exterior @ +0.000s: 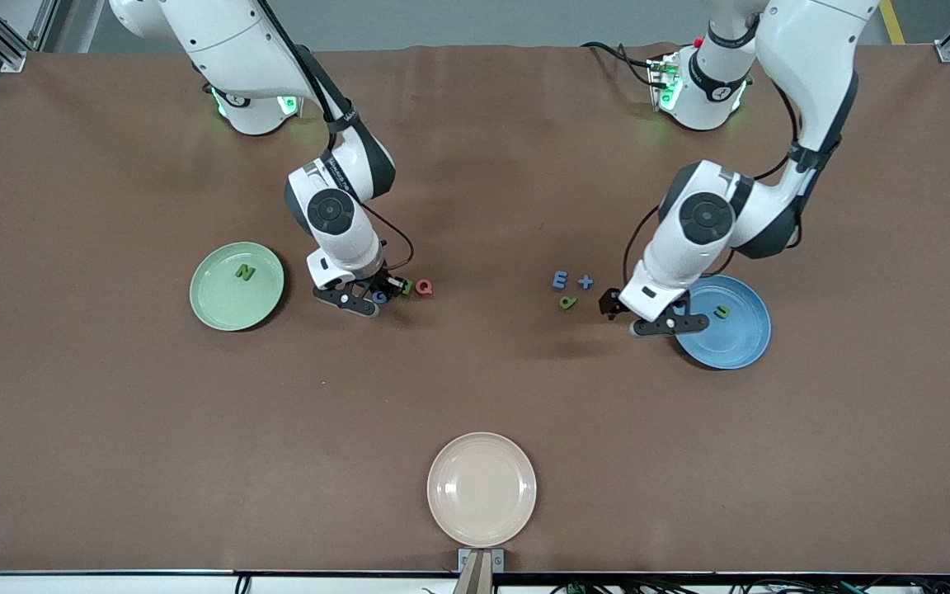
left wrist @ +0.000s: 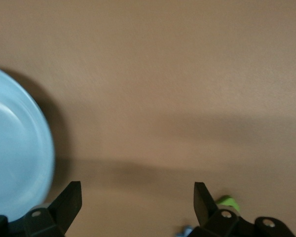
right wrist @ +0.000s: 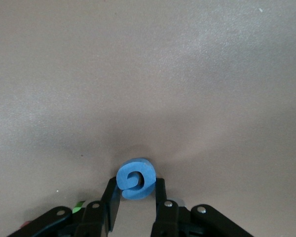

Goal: Sort upper and lower case letters into plates
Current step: 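Carry the blue G to the green plate while the left gripper reaches the plus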

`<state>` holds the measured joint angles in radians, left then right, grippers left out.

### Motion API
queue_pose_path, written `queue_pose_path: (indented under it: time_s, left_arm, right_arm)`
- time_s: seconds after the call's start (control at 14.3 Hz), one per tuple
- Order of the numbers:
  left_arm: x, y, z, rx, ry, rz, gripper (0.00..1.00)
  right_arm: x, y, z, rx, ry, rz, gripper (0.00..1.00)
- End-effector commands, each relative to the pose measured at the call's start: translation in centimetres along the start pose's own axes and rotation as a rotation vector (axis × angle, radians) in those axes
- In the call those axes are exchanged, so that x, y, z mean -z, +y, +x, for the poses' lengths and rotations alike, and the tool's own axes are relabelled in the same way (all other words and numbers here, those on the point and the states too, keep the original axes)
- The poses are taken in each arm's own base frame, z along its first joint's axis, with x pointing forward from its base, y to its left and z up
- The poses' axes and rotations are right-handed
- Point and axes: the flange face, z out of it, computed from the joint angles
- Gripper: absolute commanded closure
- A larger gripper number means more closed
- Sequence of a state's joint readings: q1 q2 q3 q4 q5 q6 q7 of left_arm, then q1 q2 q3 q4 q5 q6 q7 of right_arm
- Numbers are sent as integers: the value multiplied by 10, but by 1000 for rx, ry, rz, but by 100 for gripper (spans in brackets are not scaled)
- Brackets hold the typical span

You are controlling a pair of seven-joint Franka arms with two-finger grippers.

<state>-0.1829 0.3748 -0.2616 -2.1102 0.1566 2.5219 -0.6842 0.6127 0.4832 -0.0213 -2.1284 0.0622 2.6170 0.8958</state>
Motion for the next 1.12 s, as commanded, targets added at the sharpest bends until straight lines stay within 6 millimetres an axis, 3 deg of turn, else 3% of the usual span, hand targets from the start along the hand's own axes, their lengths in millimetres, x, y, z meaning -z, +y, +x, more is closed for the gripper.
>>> queue_pose_path:
  time_s: [0.0,0.07,0.14,0.35,0.56,0.77,1.05]
  left_arm:
    - [-8,20,-24,55,-22,21,0]
    - [-17,28,-33,32,-38,26,0]
    - [-24,37,-42,13,-50,30,0]
    - [-48,50,-64,-44,-90,51,0]
    - [-58,44,-77,-111,-116,69,2]
    - [-64,36,-85,-168,-135,79,8]
    - [-67,37,-87,-169,-141,81,22]
  right_arm:
    - [-1,-2,7,-12,11,7,79]
    - [-1,-2,8,-12,12,8,92]
    - [0,-1,10,-16,11,6,99]
    - [7,12,25,12,6,-2,100]
    - [41,44,53,67,-30,-28,100]
    - [68,103,71,145,-56,-34,100]
    - [72,189,81,243,-84,-32,100]
